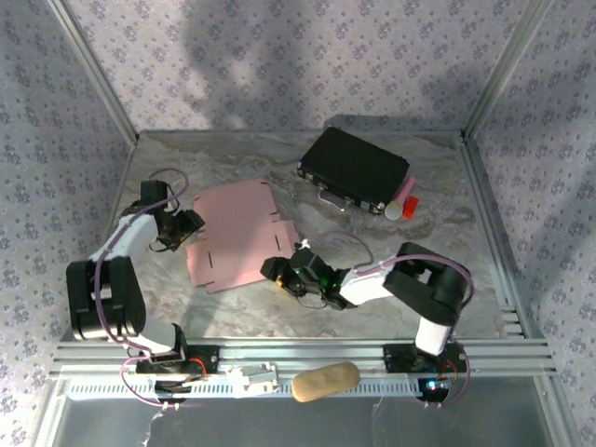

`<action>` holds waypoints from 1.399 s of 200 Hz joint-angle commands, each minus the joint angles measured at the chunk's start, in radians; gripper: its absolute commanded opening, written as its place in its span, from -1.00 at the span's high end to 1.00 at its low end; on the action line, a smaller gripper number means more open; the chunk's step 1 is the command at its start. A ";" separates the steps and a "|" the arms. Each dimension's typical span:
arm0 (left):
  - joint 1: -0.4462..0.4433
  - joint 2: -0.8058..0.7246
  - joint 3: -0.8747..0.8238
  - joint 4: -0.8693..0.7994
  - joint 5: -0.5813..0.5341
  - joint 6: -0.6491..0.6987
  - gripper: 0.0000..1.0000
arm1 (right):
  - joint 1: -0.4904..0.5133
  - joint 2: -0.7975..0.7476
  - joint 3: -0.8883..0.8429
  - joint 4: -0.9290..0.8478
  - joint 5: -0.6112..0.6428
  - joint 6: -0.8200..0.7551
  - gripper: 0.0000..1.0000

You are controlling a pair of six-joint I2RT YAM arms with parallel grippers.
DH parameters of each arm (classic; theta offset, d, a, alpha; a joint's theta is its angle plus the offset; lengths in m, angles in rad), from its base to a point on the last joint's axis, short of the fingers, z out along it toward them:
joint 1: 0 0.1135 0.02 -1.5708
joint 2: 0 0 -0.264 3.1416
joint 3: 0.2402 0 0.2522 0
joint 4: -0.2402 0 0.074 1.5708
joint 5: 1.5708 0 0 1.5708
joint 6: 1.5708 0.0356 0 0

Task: Fold the paper box

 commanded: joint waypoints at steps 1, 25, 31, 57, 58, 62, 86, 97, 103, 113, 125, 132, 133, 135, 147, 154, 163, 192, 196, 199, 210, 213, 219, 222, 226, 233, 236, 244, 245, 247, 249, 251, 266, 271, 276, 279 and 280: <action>0.017 0.049 0.001 0.054 0.090 0.038 -0.21 | 0.028 0.117 0.008 0.118 0.028 0.120 -0.29; 0.014 0.086 -0.031 0.119 0.115 0.005 -0.17 | 0.053 0.165 -0.031 0.213 0.095 0.178 -0.23; 0.012 0.091 -0.039 0.127 0.107 0.000 -0.16 | 0.057 0.165 -0.035 0.220 0.107 0.181 -0.21; 0.008 0.088 -0.098 0.188 0.082 -0.026 -0.16 | 0.071 0.117 -0.053 0.154 0.153 0.173 -0.21; 0.008 0.088 -0.100 0.189 0.080 -0.025 -0.16 | 0.072 0.115 -0.054 0.151 0.156 0.172 -0.21; 0.007 0.088 -0.107 0.195 0.078 -0.028 -0.16 | 0.072 0.103 -0.056 0.138 0.162 0.171 -0.21; 0.000 0.045 -0.152 0.224 0.064 -0.039 -0.17 | 0.068 0.011 -0.075 0.023 0.200 0.137 -0.20; -0.006 0.010 -0.170 0.232 0.080 -0.054 -0.19 | 0.063 -0.046 -0.071 -0.082 0.216 0.116 -0.21; -0.011 -0.002 -0.177 0.234 0.093 -0.068 -0.20 | 0.061 -0.075 -0.069 -0.129 0.225 0.097 -0.21; -0.026 -0.003 -0.179 0.231 0.127 -0.094 -0.20 | 0.057 -0.119 -0.069 -0.204 0.233 0.071 -0.22; -0.065 0.011 -0.192 0.256 0.187 -0.136 -0.20 | 0.050 -0.171 -0.079 -0.262 0.242 0.047 -0.23; -0.096 0.012 -0.213 0.283 0.198 -0.171 -0.19 | 0.047 -0.206 -0.088 -0.295 0.250 0.032 -0.24; -0.102 0.012 -0.215 0.288 0.200 -0.174 -0.20 | 0.046 -0.213 -0.089 -0.301 0.252 0.030 -0.24; -0.114 0.012 -0.221 0.300 0.201 -0.189 -0.19 | 0.046 -0.224 -0.091 -0.312 0.256 0.025 -0.24; -0.196 0.002 -0.273 0.371 0.202 -0.264 -0.18 | 0.041 -0.291 -0.101 -0.398 0.274 0.012 -0.25; -0.254 -0.013 -0.304 0.412 0.198 -0.315 -0.18 | 0.039 -0.336 -0.111 -0.448 0.291 0.012 -0.26; -0.336 -0.048 -0.350 0.474 0.184 -0.388 -0.17 | 0.039 -0.397 -0.131 -0.508 0.312 0.009 -0.27; -0.590 -0.224 -0.424 0.538 0.043 -0.562 -0.20 | 0.015 -0.601 -0.231 -0.660 0.333 0.005 -0.35; -0.606 -0.244 -0.422 0.531 0.036 -0.569 -0.19 | 0.006 -0.636 -0.250 -0.681 0.328 0.004 -0.36; -0.614 -0.261 -0.420 0.523 0.033 -0.571 -0.20 | 0.000 -0.657 -0.263 -0.690 0.324 0.004 -0.37; -0.617 -0.316 -0.400 0.469 0.023 -0.557 -0.21 | -0.023 -0.729 -0.300 -0.725 0.310 -0.006 -0.40; -0.612 -0.331 -0.392 0.444 0.017 -0.546 -0.22 | -0.029 -0.752 -0.309 -0.732 0.306 -0.007 -0.40; -0.598 -0.358 -0.373 0.389 0.002 -0.518 -0.24 | -0.040 -0.783 -0.328 -0.737 0.294 -0.013 -0.42; -0.592 -0.368 -0.363 0.362 -0.004 -0.501 -0.25 | -0.048 -0.799 -0.333 -0.736 0.284 -0.018 -0.43; -0.574 -0.379 -0.352 0.330 -0.012 -0.479 -0.26 | -0.059 -0.817 -0.343 -0.735 0.271 -0.023 -0.43; -0.545 -0.385 -0.340 0.296 -0.012 -0.445 -0.27 | -0.085 -0.842 -0.355 -0.732 0.248 -0.038 -0.43; -0.531 -0.382 -0.336 0.291 -0.004 -0.435 -0.28 | -0.097 -0.852 -0.359 -0.728 0.239 -0.045 -0.43; -0.492 -0.361 -0.335 0.301 0.037 -0.413 -0.27 | -0.126 -0.870 -0.368 -0.715 0.209 -0.060 -0.44; -0.487 -0.356 -0.335 0.304 0.040 -0.411 -0.27 | -0.129 -0.871 -0.369 -0.712 0.205 -0.060 -0.44; -0.479 -0.347 -0.334 0.309 0.056 -0.406 -0.27 | -0.137 -0.873 -0.373 -0.708 0.197 -0.061 -0.44; -0.474 -0.338 -0.335 0.315 0.067 -0.401 -0.27 | -0.143 -0.875 -0.374 -0.701 0.190 -0.063 -0.44; -0.468 -0.327 -0.333 0.322 0.078 -0.396 -0.26 | -0.150 -0.877 -0.376 -0.696 0.183 -0.064 -0.44; -0.459 -0.246 -0.314 0.352 0.124 -0.361 -0.21 | -0.189 -0.876 -0.401 -0.636 0.131 -0.078 -0.44; -0.463 -0.226 -0.309 0.367 0.133 -0.355 -0.18 | -0.197 -0.872 -0.407 -0.622 0.116 -0.082 -0.44; -0.469 -0.213 -0.306 0.380 0.134 -0.351 -0.16 | -0.202 -0.865 -0.408 -0.612 0.107 -0.082 -0.44; -0.472 -0.205 -0.305 0.386 0.132 -0.349 -0.14 | -0.205 -0.861 -0.408 -0.608 0.101 -0.081 -0.44; -0.474 -0.203 -0.305 0.388 0.131 -0.349 -0.14 | -0.205 -0.861 -0.408 -0.608 0.101 -0.081 -0.44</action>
